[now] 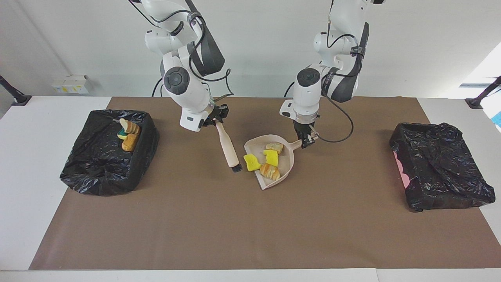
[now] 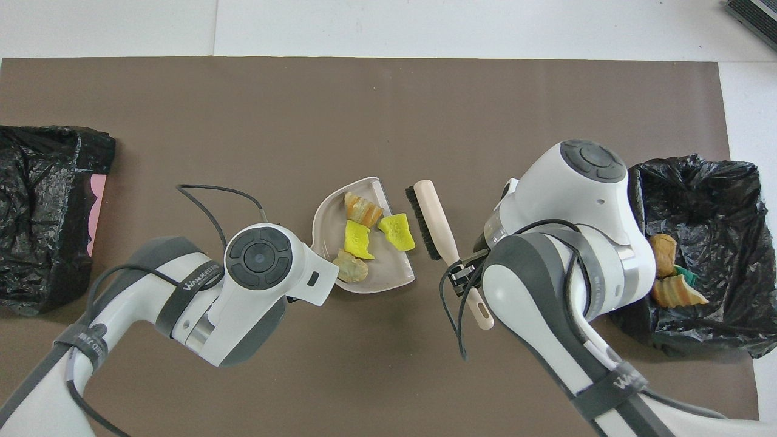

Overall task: Sweep and dump trash in bin
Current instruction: 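Push the last pieces into the dustpan with the right gripper's brush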

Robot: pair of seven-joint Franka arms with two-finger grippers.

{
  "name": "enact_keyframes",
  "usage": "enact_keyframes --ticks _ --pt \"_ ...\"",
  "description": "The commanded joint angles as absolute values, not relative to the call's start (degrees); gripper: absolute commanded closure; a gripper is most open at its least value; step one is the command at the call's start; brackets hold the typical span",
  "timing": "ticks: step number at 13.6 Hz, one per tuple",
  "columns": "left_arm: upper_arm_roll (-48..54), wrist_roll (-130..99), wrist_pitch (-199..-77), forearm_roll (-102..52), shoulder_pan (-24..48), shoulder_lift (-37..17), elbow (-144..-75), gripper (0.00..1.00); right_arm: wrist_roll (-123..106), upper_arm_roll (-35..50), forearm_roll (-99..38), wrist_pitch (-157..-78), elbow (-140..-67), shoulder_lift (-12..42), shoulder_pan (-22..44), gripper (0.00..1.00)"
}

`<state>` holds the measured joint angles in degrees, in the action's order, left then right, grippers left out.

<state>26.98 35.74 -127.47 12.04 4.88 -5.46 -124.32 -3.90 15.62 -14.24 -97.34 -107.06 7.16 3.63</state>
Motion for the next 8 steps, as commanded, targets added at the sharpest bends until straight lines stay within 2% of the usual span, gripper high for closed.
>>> enact_keyframes --ticks 1,4,8 --pt "26.7 36.3 -128.5 12.0 4.6 -4.8 -125.6 1.0 -0.1 16.2 -11.1 -99.7 -111.8 3.5 4.1 1.0" --pt "26.7 36.2 -128.5 12.0 4.6 -4.8 -125.7 1.0 3.9 16.3 -10.6 -105.9 -117.4 3.1 5.5 1.0" --pt "26.7 36.3 -128.5 12.0 4.6 -4.7 -125.8 1.0 5.3 16.3 -10.5 -110.3 -119.4 5.5 9.0 1.0"
